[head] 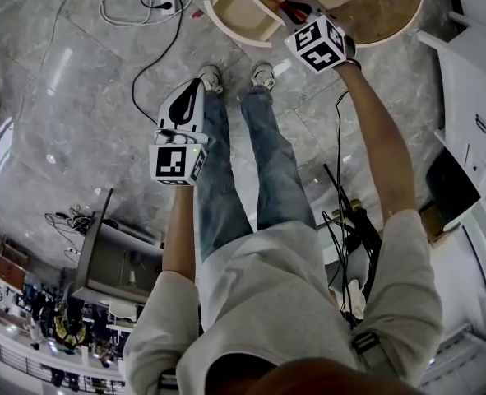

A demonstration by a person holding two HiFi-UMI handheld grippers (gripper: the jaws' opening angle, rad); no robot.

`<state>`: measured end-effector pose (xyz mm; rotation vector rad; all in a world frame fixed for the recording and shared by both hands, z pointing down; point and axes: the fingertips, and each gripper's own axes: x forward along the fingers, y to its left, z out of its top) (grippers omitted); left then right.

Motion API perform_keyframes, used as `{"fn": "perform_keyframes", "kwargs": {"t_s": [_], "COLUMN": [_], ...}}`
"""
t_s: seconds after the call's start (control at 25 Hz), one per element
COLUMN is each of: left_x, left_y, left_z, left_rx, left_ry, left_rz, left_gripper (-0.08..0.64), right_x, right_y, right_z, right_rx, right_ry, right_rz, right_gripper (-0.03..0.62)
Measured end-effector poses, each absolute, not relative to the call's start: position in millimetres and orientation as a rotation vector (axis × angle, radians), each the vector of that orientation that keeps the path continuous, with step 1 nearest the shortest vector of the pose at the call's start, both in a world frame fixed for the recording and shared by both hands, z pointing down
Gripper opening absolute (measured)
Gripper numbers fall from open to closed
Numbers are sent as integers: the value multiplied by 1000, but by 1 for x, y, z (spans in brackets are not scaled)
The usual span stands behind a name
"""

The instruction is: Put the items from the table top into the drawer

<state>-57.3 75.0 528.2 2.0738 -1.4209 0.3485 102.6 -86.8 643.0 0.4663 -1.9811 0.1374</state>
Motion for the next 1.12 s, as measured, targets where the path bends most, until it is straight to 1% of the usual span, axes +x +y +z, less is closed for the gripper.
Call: {"fn": "perform_keyframes", "kwargs": {"t_s": [0.32, 0.44, 0.56, 0.8, 1.12], "left_x": [-110, -131, -148, -166, -160], "left_y": [85, 91, 98, 99, 88], "left_z": [530, 533, 536, 555, 594], "left_rx": [2015, 1987, 1960, 1926, 1912], "left_ry": [-1501, -1530, -1545, -1536, -1491], "left_rz": [324, 317, 316, 328, 331], "left_gripper": [15, 15, 15, 15, 15], "right_x": [-39, -77, -100, -103, -38], "right_y": [-57, -43, -28, -12, -7], "right_z": [611, 611, 619, 663, 769], "right_rx": [386, 344, 309, 293, 388], "right_ry": [-2198, -2235, -2237, -2182, -1997], "right_rz": [128, 132, 148, 220, 363], "right_gripper": [67, 67, 67, 67, 67]}}
